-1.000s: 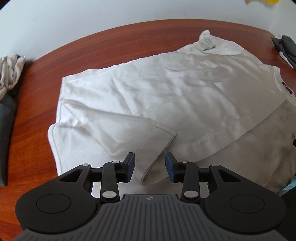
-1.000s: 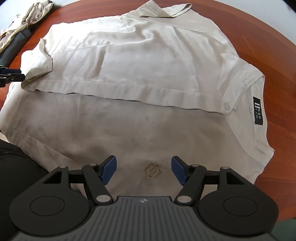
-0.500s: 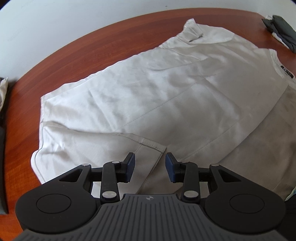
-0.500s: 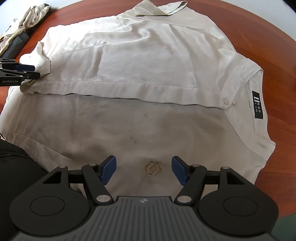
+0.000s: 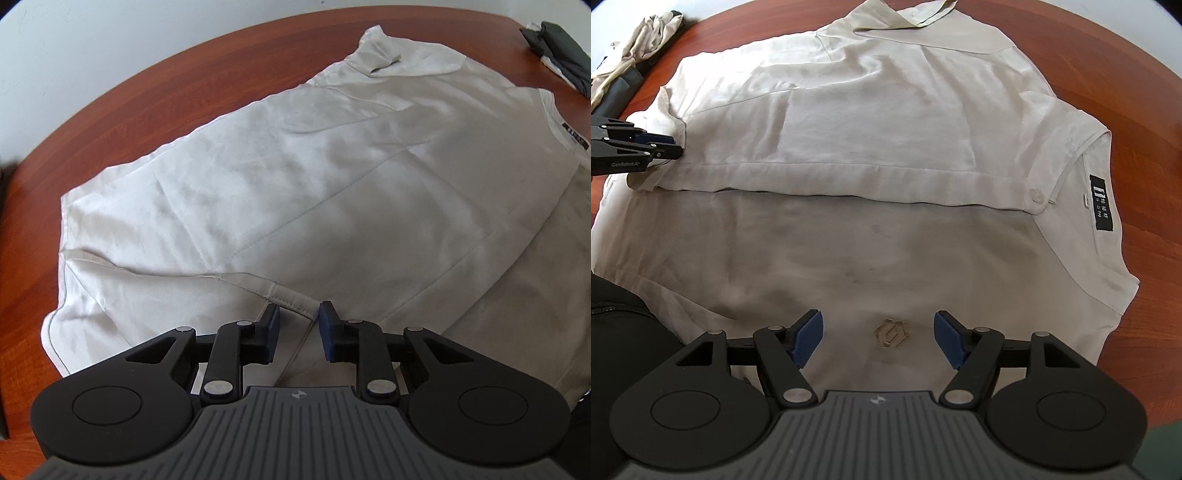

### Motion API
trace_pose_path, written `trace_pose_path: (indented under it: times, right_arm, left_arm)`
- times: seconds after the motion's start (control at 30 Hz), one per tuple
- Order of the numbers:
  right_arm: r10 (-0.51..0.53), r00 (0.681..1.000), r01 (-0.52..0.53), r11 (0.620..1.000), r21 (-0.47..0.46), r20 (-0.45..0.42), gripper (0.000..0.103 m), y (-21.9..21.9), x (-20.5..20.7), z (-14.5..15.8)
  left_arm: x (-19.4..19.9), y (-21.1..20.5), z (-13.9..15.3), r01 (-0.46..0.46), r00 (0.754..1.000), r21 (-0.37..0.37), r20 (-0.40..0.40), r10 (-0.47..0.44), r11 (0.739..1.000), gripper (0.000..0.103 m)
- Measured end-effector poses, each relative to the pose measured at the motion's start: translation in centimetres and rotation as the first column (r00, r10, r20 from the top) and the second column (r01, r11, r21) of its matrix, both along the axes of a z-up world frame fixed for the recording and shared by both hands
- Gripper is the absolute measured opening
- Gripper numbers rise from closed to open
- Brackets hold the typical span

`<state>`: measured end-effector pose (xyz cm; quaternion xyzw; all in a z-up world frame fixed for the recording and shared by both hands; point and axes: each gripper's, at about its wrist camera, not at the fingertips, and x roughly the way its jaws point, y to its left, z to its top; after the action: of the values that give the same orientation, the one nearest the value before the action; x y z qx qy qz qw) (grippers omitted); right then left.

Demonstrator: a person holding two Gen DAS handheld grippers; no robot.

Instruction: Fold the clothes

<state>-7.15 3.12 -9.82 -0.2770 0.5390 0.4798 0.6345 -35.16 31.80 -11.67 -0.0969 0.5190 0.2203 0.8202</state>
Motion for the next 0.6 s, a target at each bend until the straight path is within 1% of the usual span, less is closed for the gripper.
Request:
trace_pose_path:
  times: [0.03, 0.07, 0.1, 0.13, 0.2, 0.33, 0.4, 0.5, 0.6]
  right_arm:
    - [0.001, 1.000, -0.001, 1.000, -0.001, -0.001, 0.073, 0.1, 0.0, 0.0]
    - [0.003, 1.000, -0.003, 1.000, -0.001, -0.001, 0.073, 0.1, 0.1, -0.1]
    - [0.004, 1.000, -0.004, 1.000, 0.002, -0.006, 0.073, 0.2, 0.1, -0.1]
    - [0.003, 1.000, -0.003, 1.000, 0.004, -0.010, 0.073, 0.2, 0.2, -0.1]
    - [0.006, 1.000, -0.006, 1.000, 0.005, -0.011, 0.073, 0.3, 0.4, -0.1]
    - [0.021, 1.000, -0.021, 1.000, 0.002, -0.011, 0.073, 0.5, 0.5, -0.2]
    - [0.029, 1.000, -0.029, 1.000, 0.000, -0.011, 0.073, 0.7, 0.6, -0.2]
    - [0.043, 0.999, -0.043, 0.999, -0.001, -0.011, 0.073, 0.9, 0.7, -0.3]
    - [0.058, 0.998, -0.058, 0.998, -0.005, -0.011, 0.074, 1.2, 0.6, -0.4]
  left_arm:
    - [0.0, 0.0, 0.0, -0.008, 1.000, 0.004, 0.002, 0.008, 1.000, 0.005]
    - [-0.3, 0.0, 0.2, -0.030, 0.999, 0.017, 0.016, 0.030, 0.999, 0.001]
    - [-0.5, 0.1, 0.5, -0.054, 0.998, 0.031, 0.031, 0.053, 0.998, 0.001]
    - [-0.6, 0.1, 0.7, -0.067, 0.997, 0.034, 0.045, 0.066, 0.997, 0.001]
    - [-1.4, 0.5, 1.8, -0.129, 0.988, 0.032, 0.090, 0.126, 0.991, 0.001]
    - [-3.1, 0.8, 3.2, -0.208, 0.971, 0.021, 0.124, 0.204, 0.978, 0.001]
    - [-4.6, 0.8, 3.7, -0.266, 0.957, 0.028, 0.130, 0.261, 0.963, 0.001]
    - [-6.6, 0.6, 3.7, -0.316, 0.942, 0.013, 0.120, 0.312, 0.949, 0.001]
    - [-7.9, 0.0, 3.2, -0.327, 0.941, 0.010, 0.090, 0.325, 0.945, 0.001]
